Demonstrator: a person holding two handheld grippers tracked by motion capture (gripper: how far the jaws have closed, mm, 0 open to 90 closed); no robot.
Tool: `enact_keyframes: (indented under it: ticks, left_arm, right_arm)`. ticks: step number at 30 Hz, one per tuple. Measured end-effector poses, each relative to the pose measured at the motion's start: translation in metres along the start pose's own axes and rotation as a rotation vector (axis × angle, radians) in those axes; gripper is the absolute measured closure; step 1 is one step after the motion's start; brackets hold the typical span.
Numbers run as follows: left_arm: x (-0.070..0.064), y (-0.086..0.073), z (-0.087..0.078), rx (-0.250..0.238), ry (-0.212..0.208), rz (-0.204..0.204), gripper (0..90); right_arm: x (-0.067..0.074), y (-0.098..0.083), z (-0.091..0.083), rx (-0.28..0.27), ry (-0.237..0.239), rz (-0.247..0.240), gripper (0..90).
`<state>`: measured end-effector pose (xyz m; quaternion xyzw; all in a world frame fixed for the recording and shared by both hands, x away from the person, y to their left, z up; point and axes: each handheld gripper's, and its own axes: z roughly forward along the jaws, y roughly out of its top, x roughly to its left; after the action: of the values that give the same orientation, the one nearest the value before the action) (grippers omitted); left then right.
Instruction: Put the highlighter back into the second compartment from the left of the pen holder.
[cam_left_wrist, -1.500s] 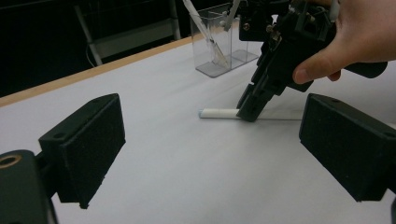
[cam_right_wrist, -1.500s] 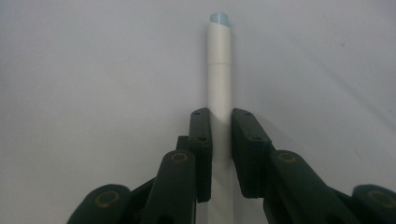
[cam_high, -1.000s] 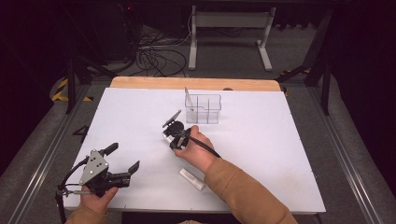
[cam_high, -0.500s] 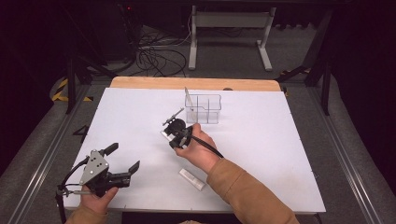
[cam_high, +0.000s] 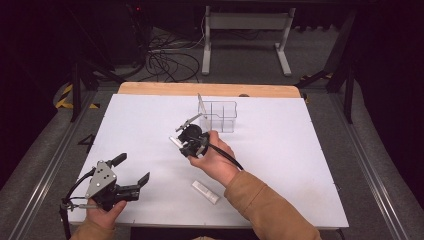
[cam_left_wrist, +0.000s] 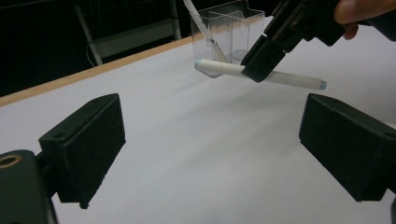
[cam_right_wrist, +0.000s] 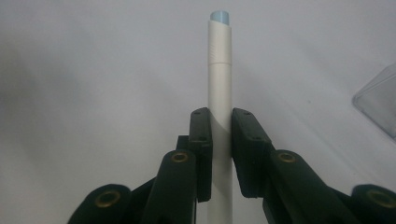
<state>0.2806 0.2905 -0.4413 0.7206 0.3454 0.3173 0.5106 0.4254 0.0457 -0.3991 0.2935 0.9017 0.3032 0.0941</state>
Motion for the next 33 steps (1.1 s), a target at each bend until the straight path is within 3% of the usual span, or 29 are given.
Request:
enact_keyframes:
  ticks: [18,33]
  left_arm:
    - [0.000,0.000,0.000,0.002,-0.001,0.000,7.6]
    - [0.000,0.000,0.000,0.003,-0.002,-0.002,7.6]
  right_arm:
    - [-0.008,-0.002,-0.035,-0.231,0.043,-0.034,79.1]
    - [-0.016,-0.004,-0.055,-0.373,0.065,0.008,79.0]
